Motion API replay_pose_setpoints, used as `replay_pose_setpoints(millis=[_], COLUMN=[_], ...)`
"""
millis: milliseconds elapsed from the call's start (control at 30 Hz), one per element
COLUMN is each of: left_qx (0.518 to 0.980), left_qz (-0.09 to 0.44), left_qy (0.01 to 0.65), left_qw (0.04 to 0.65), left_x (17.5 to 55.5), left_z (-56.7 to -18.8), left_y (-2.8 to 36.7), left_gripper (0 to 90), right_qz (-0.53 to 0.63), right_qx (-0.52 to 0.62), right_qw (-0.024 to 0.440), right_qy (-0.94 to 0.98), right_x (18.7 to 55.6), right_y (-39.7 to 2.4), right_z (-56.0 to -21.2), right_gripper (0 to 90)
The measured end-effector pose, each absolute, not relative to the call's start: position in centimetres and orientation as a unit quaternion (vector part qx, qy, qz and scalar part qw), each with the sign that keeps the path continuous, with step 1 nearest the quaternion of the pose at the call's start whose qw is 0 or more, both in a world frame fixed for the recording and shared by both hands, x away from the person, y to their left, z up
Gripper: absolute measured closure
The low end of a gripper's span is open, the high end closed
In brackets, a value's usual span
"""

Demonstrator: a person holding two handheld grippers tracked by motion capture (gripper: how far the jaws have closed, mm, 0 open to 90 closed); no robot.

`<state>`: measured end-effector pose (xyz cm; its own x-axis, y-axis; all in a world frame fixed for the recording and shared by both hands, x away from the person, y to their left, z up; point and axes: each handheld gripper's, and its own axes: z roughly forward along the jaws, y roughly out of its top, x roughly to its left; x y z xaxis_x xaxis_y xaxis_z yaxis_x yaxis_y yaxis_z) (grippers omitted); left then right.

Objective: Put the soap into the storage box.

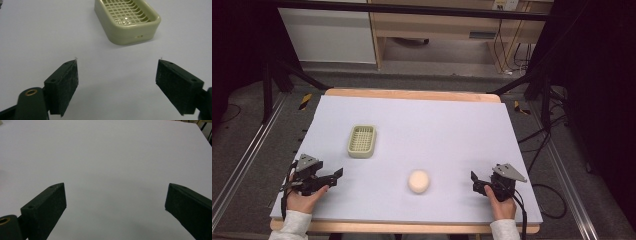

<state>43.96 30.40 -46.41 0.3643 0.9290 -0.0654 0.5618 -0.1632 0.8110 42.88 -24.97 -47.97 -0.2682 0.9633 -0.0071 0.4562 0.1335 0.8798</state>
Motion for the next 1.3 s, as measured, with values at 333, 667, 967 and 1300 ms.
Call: replay_pose_setpoints(millis=[333, 667, 967, 1300], left_qx=[0.737, 0.739, 0.741, 0.748], left_qz=[0.218, 0.219, 0.221, 0.216], left_qy=[0.500, 0.490, 0.480, 0.462], left_qw=[0.399, 0.406, 0.415, 0.423], left_x=[43.6, 43.2, 43.1, 43.0], left_z=[-46.2, -45.7, -45.3, -44.7], left_y=[29.2, 28.5, 27.5, 26.5], left_gripper=[21.9, 22.1, 22.6, 22.7], right_qz=[0.412, 0.432, 0.424, 0.421], right_qx=[0.520, 0.520, 0.520, 0.523], right_qw=[0.295, 0.291, 0.291, 0.287], right_qy=[0.688, 0.677, 0.682, 0.683], right_x=[42.8, 42.7, 42.8, 42.9], right_y=[-25.0, -25.2, -25.0, -25.0], right_z=[-48.3, -48.4, -48.5, -48.5], right_gripper=[3.6, 3.5, 3.5, 3.5])
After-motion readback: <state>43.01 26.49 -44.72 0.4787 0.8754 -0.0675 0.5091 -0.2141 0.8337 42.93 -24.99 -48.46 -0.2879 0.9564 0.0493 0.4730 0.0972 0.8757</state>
